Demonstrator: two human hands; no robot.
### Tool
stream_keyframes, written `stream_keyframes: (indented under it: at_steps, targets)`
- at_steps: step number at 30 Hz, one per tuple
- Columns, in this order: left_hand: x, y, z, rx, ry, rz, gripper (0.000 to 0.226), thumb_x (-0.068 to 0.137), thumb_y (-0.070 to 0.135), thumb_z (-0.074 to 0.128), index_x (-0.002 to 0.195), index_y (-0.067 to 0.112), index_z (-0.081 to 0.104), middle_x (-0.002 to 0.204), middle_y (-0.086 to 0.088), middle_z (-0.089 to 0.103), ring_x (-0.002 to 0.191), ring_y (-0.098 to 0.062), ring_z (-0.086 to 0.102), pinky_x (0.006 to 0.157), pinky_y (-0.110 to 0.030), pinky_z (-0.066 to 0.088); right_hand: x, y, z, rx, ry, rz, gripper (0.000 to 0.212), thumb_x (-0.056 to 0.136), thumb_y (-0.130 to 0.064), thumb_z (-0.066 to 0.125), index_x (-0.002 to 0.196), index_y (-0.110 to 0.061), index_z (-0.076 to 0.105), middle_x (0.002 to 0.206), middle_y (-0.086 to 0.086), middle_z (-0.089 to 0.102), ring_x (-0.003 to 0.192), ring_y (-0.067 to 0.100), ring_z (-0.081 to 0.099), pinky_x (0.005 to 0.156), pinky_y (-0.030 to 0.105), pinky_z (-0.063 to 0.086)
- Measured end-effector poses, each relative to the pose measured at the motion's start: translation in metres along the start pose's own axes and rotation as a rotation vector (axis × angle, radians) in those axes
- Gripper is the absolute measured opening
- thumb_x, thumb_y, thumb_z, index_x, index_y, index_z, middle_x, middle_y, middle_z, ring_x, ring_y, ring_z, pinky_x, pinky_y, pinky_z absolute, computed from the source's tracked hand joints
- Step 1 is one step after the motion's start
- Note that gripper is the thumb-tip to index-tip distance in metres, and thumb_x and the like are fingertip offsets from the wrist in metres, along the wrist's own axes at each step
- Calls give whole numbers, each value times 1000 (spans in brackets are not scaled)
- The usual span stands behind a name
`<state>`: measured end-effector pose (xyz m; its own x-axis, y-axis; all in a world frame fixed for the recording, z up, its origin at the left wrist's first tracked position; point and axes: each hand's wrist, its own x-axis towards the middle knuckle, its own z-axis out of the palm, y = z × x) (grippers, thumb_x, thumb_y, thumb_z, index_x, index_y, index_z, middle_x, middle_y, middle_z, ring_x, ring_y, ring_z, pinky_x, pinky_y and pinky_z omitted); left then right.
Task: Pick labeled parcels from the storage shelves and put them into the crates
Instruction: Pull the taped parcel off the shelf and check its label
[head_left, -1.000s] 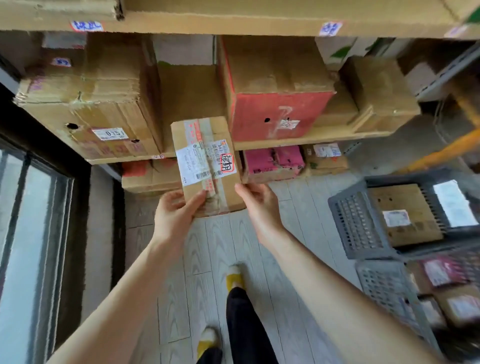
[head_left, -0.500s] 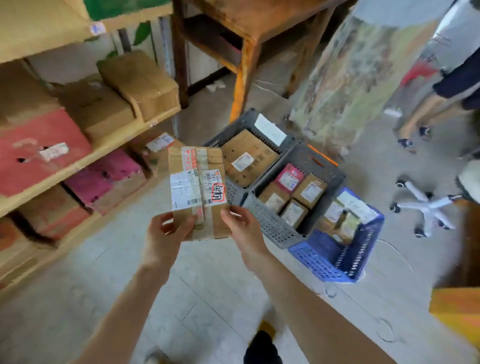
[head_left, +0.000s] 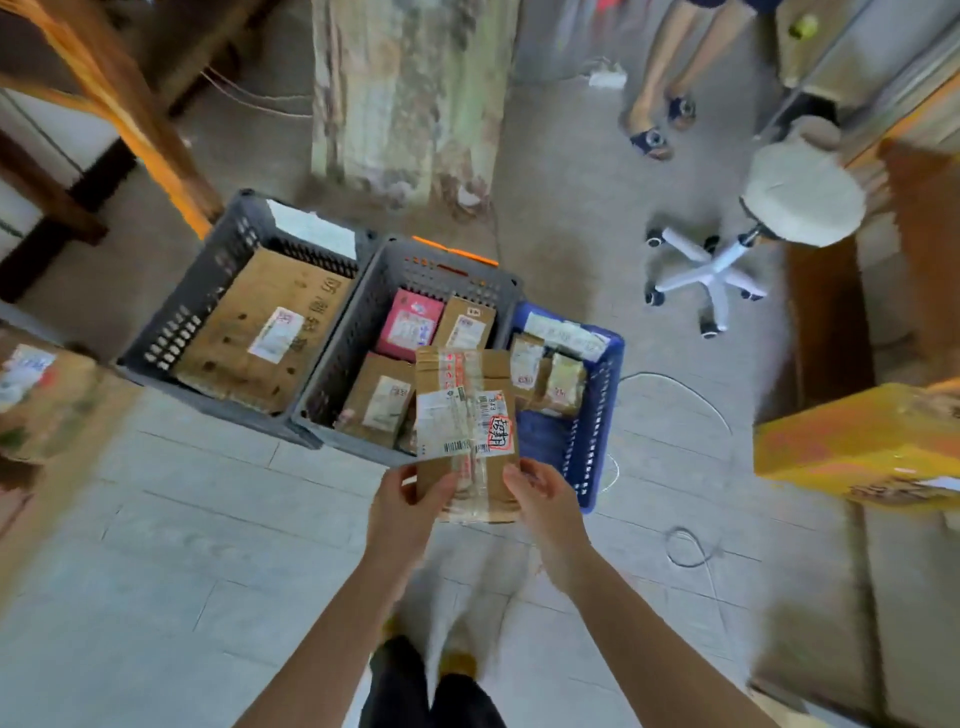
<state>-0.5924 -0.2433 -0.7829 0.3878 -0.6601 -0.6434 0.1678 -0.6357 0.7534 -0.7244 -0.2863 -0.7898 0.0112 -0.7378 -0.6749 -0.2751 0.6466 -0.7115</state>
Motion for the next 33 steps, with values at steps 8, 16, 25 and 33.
stream_keyframes:
  at_steps: [8, 16, 25, 33]
  targets:
    - [109, -9, 85, 341, -192, -59, 47, 76, 27, 74, 115, 8, 56, 111, -6, 64, 96, -19, 63, 83, -36, 54, 106, 15, -50, 22, 17, 180, 18, 96, -7, 45, 107, -20, 52, 86, -7, 58, 75, 4, 56, 61, 9, 47]
    - [253, -86, 187, 828, -273, -50, 42, 85, 28, 64, 121, 11, 48, 121, -10, 50, 111, -24, 51, 93, -32, 44, 267, 98, -69, -62, 73, 352, 24, 93, 1, 44, 109, -11, 57, 87, 1, 61, 76, 14, 58, 68, 19, 52]
    - [389, -224, 247, 977, -244, -272, 33, 91, 16, 53, 119, -1, 48, 123, -18, 54, 110, -33, 56, 87, -37, 47, 434, 242, -31, -151, 78, 417, 23, 87, 0, 50, 105, -2, 64, 96, 19, 66, 85, 30, 62, 84, 53, 51]
    - [434, -270, 264, 897, -125, -400, 37, 92, 13, 46, 125, -4, 47, 128, -22, 55, 115, -35, 55, 89, -37, 46, 488, 301, 6, -142, 58, 465, 22, 85, -8, 53, 100, 0, 67, 102, 24, 68, 94, 36, 64, 86, 45, 52]
